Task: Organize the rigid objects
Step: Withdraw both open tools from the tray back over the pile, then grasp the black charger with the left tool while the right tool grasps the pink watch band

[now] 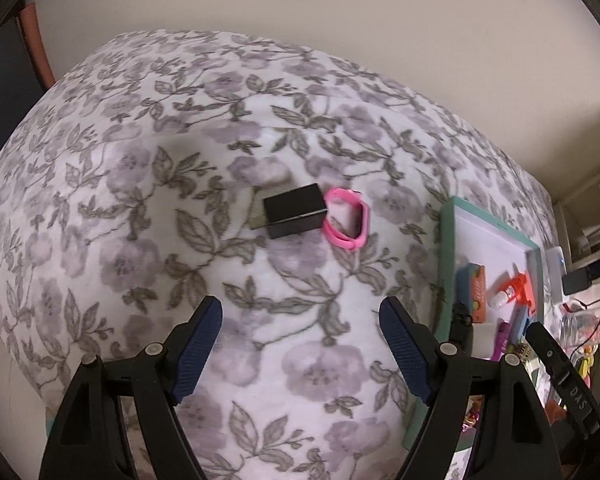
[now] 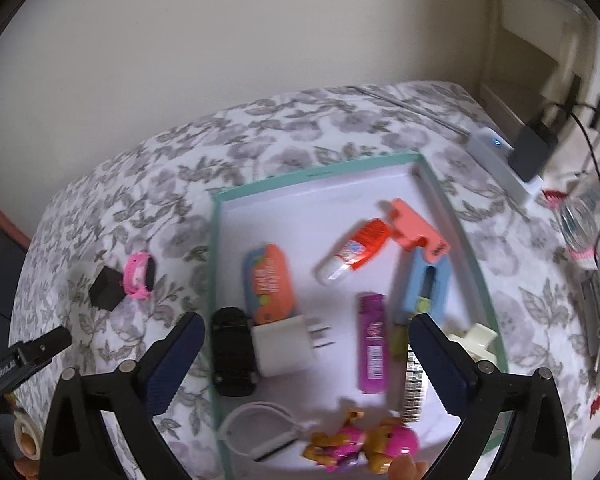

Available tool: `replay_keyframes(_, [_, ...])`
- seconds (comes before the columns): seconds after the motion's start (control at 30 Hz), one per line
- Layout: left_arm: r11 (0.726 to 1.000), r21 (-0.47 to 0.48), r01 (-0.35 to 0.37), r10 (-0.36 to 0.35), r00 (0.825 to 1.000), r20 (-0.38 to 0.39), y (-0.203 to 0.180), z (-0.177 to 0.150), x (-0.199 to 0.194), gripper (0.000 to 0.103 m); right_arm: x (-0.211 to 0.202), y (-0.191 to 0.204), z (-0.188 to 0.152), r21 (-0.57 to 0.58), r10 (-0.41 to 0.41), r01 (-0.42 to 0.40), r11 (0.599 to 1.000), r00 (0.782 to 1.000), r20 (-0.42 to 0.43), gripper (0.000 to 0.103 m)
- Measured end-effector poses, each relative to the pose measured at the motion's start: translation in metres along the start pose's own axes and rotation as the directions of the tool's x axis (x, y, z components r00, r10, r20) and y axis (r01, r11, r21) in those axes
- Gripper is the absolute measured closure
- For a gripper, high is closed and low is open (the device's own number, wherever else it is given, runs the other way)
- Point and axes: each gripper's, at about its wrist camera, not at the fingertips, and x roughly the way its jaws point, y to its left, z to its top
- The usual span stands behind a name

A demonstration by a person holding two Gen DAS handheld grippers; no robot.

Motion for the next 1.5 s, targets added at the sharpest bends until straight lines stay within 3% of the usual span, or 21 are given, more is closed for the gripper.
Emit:
replay_keyframes(0.27, [0.994,-0.099,-0.042,0.041,0.999,-0.012,0.037,0.011,0.003,0.021,0.007,0.061,-0.004,-0.120,0.084,-0.084,0.989,0.996,-0.005,0.000])
replay_keyframes(0.57, [0.975,-0.215,-0.063,0.058,0.998,-0.029,0.075,0.026,0.015,0.021,0.026,0.098,-0.002,-0.139,0.136,-0.140,0.980,0.990,-0.044,0.000])
replay_keyframes(1.07, [0.993,0.000,-0.116,0.116,0.992,-0.047,0.044,0.054,0.054,0.021,0.056,0.105,0.022,-0.130,0.102,-0.114,0.985,0.990,-0.092,0.000])
replay_keyframes(1.27, [0.999,-0.037,-0.005,0.002,0.998,-0.070,0.038,0.063,0.062,0.021,0.064,0.109,0.035,-0.114,0.095,-0.105,0.988,0.991,-0.091,0.000])
replay_keyframes(1.5, [0.993,-0.097,0.062,-0.068,0.995,-0.070,0.033,0.072,0.074,0.021,0.081,0.106,0.043,-0.093,0.054,-0.064,0.994,0.993,-0.101,0.000])
